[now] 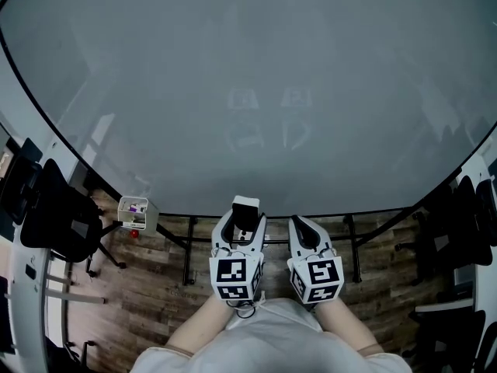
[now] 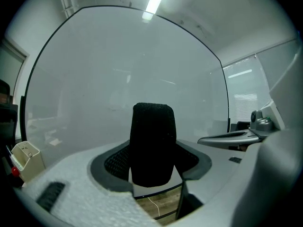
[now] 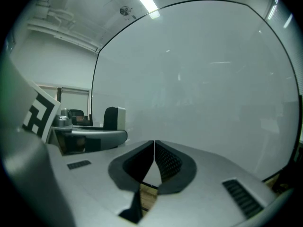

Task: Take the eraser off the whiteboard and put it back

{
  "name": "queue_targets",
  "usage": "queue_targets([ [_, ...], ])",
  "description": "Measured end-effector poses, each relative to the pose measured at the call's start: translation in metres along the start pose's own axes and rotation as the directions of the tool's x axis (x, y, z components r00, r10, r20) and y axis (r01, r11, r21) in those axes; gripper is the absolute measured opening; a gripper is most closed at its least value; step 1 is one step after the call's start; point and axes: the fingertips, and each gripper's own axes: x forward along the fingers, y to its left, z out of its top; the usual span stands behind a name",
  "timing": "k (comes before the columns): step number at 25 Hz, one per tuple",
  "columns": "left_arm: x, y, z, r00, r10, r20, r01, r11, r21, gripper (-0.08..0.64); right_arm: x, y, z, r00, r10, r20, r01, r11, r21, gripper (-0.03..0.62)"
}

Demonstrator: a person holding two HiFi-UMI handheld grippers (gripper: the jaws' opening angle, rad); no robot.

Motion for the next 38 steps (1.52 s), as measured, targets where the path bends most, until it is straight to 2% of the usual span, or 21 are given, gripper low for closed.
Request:
queue_targets([
  [5, 0.007, 0.002, 0.007, 1.000, -0.001, 0.008, 0.001, 1.000, 0.005, 0.259, 0.002, 0.002, 0.002, 1.000, -0.003, 0.003, 0.003, 1.000, 0.000, 0.028],
  [13, 0.022, 0.006, 0.057, 0.996, 0.013, 0.087, -0.020, 0.996, 0.088, 0.259, 0.005, 0.000, 0.011, 1.000, -0.003, 0.018, 0.003, 1.000, -0.011, 0.028],
  [20, 0.040, 0.017, 0.082, 0.994, 0.020, 0.108, -0.031, 0.994, 0.104, 0.260, 0.012, -0.004, 0.011, 1.000, 0.001, 0.006, -0.001, 1.000, -0.014, 0.028],
  [30, 0.053, 0.020, 0.093, 0.992, 0.059, 0.111, -0.075, 0.987, 0.141, 0.260, 0.023, -0.011, 0.004, 1.000, 0.010, -0.014, -0.010, 1.000, 0.002, 0.028],
  [38, 0.054, 0.023, 0.094, 0.985, 0.119, 0.124, -0.134, 0.983, 0.122, 0.261, 0.026, -0.010, 0.001, 1.000, 0.020, -0.020, -0.020, 1.000, 0.012, 0.028],
])
